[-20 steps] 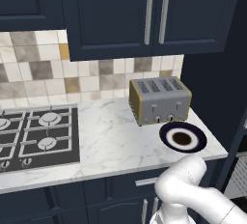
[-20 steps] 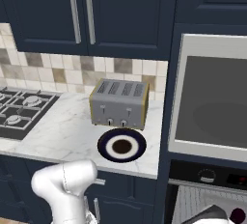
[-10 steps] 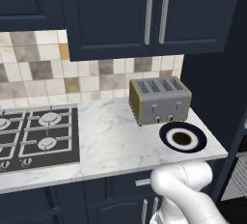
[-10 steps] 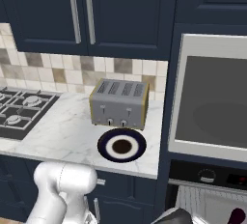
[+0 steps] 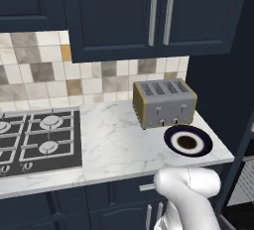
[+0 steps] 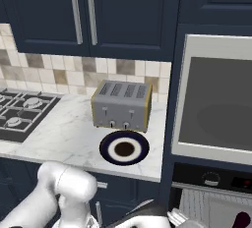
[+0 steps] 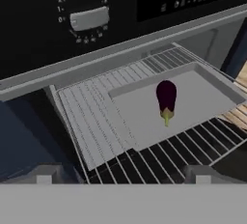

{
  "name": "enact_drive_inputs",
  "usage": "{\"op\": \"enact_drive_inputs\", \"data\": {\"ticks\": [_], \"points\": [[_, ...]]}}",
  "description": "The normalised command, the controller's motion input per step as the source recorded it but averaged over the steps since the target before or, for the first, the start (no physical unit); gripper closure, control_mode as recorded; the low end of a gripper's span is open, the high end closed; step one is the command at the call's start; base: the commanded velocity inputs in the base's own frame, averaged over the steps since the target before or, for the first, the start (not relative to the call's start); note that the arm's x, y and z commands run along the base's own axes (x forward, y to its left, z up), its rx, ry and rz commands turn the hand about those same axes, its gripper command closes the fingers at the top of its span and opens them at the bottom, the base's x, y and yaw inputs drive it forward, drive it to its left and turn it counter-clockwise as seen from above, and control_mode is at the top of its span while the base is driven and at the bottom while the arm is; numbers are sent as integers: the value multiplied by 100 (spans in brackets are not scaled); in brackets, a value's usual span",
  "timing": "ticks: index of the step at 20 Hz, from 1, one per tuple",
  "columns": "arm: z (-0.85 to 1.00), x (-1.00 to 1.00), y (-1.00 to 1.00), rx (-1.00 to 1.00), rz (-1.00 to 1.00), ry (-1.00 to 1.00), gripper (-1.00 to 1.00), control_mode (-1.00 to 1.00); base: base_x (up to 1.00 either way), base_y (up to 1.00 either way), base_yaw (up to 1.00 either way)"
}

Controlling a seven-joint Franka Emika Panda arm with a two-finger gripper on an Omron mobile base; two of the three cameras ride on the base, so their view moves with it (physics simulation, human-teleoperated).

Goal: Place the eggplant on the rack of the oven.

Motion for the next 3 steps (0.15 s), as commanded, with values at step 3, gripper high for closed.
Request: {"op": "enact_drive_inputs", "data": {"ticks": [3], "points": [[44,-23,16,2,13,8,-100,-100,0,0,0]]}}
